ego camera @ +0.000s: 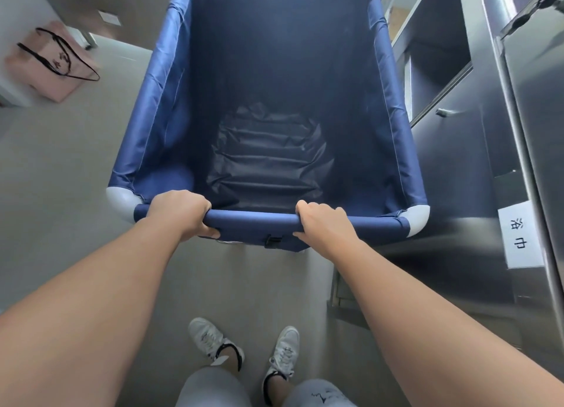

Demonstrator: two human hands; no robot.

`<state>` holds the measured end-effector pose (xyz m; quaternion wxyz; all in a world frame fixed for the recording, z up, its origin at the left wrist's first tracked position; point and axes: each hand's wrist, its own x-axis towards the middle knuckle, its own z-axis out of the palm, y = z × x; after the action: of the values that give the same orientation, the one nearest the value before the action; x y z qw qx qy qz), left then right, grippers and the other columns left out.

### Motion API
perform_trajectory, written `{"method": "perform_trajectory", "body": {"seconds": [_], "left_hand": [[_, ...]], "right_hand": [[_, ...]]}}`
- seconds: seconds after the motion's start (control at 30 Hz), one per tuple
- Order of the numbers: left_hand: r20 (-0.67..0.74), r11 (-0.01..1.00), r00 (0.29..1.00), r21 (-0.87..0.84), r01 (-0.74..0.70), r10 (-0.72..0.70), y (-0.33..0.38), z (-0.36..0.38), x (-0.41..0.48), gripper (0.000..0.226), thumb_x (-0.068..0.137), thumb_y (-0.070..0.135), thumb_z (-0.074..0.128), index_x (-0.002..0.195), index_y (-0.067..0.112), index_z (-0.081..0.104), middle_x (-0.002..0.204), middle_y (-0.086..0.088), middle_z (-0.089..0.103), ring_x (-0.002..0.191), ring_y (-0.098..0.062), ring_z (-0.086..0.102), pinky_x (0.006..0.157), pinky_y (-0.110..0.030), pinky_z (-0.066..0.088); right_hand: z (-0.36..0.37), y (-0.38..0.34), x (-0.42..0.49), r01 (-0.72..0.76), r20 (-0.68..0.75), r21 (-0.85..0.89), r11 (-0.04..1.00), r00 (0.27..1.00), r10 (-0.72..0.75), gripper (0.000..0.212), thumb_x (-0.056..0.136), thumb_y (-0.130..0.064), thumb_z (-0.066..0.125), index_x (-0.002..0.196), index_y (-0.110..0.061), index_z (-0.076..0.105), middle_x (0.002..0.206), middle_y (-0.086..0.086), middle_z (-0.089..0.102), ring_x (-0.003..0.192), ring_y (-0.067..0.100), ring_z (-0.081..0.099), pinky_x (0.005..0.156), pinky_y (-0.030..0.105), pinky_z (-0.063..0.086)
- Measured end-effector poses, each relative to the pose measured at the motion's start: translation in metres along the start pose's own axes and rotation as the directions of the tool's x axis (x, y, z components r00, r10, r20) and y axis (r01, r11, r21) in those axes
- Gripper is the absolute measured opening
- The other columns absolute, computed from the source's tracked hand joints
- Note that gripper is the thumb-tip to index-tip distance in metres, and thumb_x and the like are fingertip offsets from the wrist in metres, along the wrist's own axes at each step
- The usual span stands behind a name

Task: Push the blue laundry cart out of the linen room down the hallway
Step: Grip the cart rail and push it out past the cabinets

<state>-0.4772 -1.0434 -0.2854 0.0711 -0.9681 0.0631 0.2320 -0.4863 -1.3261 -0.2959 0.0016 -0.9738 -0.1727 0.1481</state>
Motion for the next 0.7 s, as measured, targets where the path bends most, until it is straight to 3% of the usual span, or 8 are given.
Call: {"method": "perform_trajectory", "body": {"seconds": [0.13,0.3,0.5,0.57,0.7], "left_hand": [[0.009,1.000,1.000,-0.017,-0.018,0.018,-0.025,-0.002,0.012,0.042,0.074,0.073,0.063,0.073,0.033,0.051,0.074,0.012,0.056,0.076,-0.018,0.058,0.060,-0.030,0.039],[0.003,0.999,0.999,0.002,-0.041,0.041,-0.054,-0.007,0.026,0.039,0.075,0.072,0.063,0.076,0.033,0.056,0.076,0.011,0.059,0.076,-0.017,0.059,0.060,-0.030,0.041],[0.012,0.998,0.999,0.043,-0.041,0.041,-0.055,-0.003,0.017,0.039,0.077,0.069,0.063,0.080,0.031,0.057,0.079,0.008,0.060,0.077,-0.020,0.059,0.061,-0.030,0.040],[0.007,0.999,0.999,0.037,-0.035,0.035,-0.050,0.003,0.011,0.039,0.077,0.070,0.063,0.081,0.031,0.057,0.079,0.008,0.060,0.078,-0.021,0.059,0.062,-0.030,0.040],[0.007,0.999,0.999,0.035,-0.037,0.037,-0.033,0.008,-0.005,0.041,0.076,0.071,0.063,0.081,0.031,0.058,0.078,0.008,0.058,0.078,-0.021,0.059,0.061,-0.030,0.039]], "right_hand": [[-0.010,-0.014,0.023,-0.144,0.073,0.195,0.970,0.988,0.132,0.034,0.077,-0.027,0.066,0.102,-0.021,0.043,0.094,-0.002,0.056,0.080,0.024,0.054,0.068,0.037,0.040],[-0.009,-0.004,0.022,-0.170,0.050,-0.104,0.980,0.983,0.176,0.031,0.083,-0.046,0.060,0.101,-0.022,0.051,0.097,-0.001,0.058,0.089,0.025,0.053,0.071,0.036,0.034],[-0.001,-0.008,0.022,-0.205,0.099,-0.167,0.964,0.970,0.224,0.019,0.083,-0.039,0.055,0.097,-0.030,0.062,0.092,-0.004,0.060,0.080,0.021,0.046,0.070,0.034,0.033],[0.003,-0.005,0.017,-0.190,0.105,-0.155,0.969,0.972,0.208,0.025,0.081,-0.046,0.057,0.101,-0.033,0.061,0.089,-0.006,0.057,0.080,0.020,0.047,0.071,0.034,0.032],[0.004,-0.008,0.004,-0.134,0.127,0.035,0.990,0.983,0.129,0.052,0.068,-0.066,0.061,0.111,-0.037,0.054,0.095,-0.009,0.061,0.089,0.019,0.055,0.074,0.035,0.034]]}}
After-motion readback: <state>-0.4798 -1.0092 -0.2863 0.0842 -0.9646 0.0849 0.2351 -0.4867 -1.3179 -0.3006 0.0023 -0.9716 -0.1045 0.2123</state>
